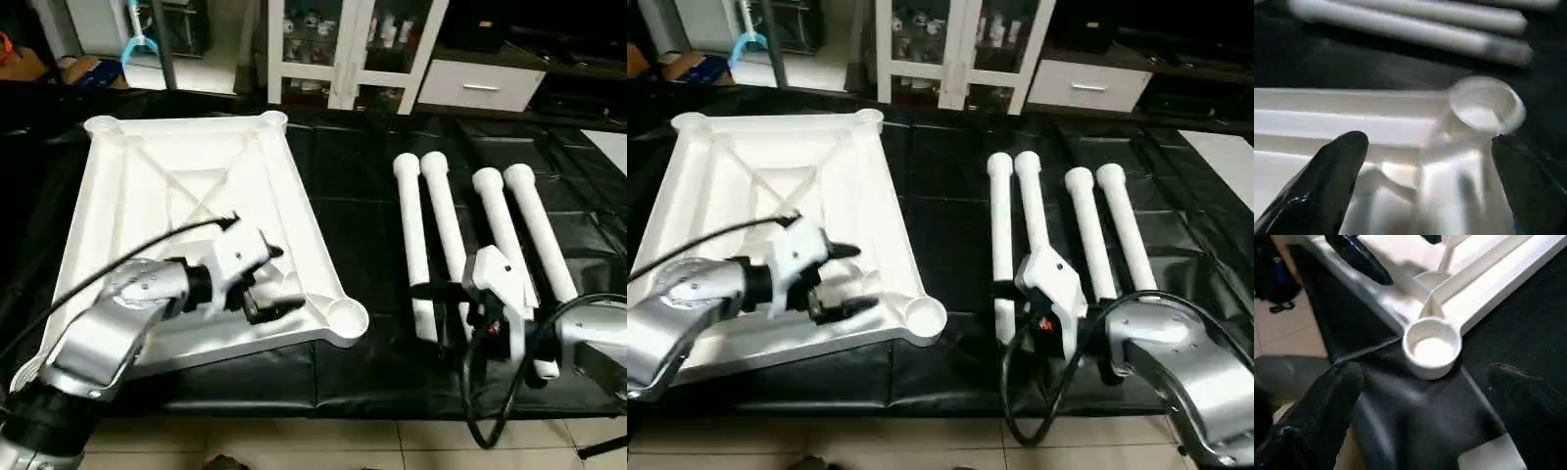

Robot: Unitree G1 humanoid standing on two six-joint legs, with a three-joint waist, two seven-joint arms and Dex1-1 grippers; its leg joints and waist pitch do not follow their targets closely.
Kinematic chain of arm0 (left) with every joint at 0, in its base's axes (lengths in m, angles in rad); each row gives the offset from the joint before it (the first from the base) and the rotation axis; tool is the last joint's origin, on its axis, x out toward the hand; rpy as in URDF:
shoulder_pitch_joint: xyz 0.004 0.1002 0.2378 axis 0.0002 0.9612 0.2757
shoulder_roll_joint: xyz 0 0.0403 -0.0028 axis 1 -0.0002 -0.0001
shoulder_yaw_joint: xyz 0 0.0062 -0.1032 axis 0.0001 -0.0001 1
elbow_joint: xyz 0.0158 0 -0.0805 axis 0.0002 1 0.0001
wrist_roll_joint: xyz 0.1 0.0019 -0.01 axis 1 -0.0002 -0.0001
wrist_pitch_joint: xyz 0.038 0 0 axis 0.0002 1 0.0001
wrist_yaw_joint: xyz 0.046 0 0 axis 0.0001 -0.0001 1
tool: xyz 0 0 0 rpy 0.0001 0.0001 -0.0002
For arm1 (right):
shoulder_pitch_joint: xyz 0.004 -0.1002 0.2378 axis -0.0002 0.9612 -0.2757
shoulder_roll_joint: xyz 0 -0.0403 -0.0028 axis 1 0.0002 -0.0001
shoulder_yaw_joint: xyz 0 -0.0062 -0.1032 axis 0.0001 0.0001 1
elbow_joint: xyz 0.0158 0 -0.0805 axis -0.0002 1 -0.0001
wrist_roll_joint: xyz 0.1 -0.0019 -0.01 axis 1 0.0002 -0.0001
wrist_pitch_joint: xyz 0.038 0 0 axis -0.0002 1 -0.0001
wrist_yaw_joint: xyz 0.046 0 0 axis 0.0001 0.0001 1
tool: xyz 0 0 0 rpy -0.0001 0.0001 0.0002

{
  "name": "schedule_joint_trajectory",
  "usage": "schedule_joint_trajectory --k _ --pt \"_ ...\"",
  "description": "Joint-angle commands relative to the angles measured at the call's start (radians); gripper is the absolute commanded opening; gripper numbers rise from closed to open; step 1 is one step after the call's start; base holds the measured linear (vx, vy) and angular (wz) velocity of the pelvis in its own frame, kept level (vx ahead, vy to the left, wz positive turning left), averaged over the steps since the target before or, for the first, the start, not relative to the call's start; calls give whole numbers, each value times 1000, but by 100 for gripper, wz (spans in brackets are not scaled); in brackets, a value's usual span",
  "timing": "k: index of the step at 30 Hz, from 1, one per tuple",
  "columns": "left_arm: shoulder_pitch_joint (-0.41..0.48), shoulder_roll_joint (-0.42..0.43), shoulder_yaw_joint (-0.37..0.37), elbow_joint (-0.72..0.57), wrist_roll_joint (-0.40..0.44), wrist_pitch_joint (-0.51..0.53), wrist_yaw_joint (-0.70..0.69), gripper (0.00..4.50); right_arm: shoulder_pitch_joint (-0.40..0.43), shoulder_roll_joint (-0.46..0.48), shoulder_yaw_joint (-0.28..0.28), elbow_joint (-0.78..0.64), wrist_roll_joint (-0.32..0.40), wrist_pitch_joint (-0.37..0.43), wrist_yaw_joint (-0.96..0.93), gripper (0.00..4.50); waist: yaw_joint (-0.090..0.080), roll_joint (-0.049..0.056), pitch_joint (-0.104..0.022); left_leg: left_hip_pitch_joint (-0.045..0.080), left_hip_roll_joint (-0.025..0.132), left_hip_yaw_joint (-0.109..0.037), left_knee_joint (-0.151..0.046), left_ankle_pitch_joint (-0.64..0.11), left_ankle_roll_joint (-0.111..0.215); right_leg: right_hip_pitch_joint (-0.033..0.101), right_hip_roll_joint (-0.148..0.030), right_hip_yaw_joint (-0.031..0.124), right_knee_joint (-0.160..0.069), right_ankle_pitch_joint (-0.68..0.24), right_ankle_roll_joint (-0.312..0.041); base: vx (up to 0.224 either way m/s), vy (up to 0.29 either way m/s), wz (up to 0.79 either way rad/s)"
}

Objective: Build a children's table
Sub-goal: Move to table

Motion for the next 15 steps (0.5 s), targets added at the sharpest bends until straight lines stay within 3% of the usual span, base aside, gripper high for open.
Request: schedule_joint_trajectory --k 1,9,10,12,14,15 --pt "-14 10 -22 12 11 1 -22 450 7 -16 -29 -24 14 16 11 445 -1 20 -61 26 42 -15 -73 -239 -9 37 -69 45 -79 -168 -167 0 0 0" --pt "-40 13 -29 133 108 -34 -1 403 26 -48 -38 -61 34 48 4 450 -3 22 -63 26 42 -15 -68 -237 -2 39 -71 45 -81 -206 -160 0 0 0" --pt "-42 26 -44 158 125 -21 -4 386 28 -53 -36 -62 35 50 7 450 -4 13 -64 25 42 -15 -68 -234 -1 39 -71 44 -81 -206 -163 0 0 0" --pt "-49 38 -65 185 134 -26 1 371 30 -59 -35 -65 40 53 6 450 -1 19 -64 27 43 -17 -68 -233 0 37 -71 44 -79 -207 -163 0 0 0" --pt "-56 34 -71 209 133 -11 10 365 30 -63 -33 -64 42 54 5 450 -3 15 -64 26 43 -16 -67 -231 2 37 -71 44 -78 -197 -168 0 0 0" --pt "-58 31 -71 217 130 -4 9 354 29 -64 -33 -63 42 54 5 450 -1 18 -64 26 42 -15 -66 -226 2 37 -73 45 -76 -196 -171 0 0 0"
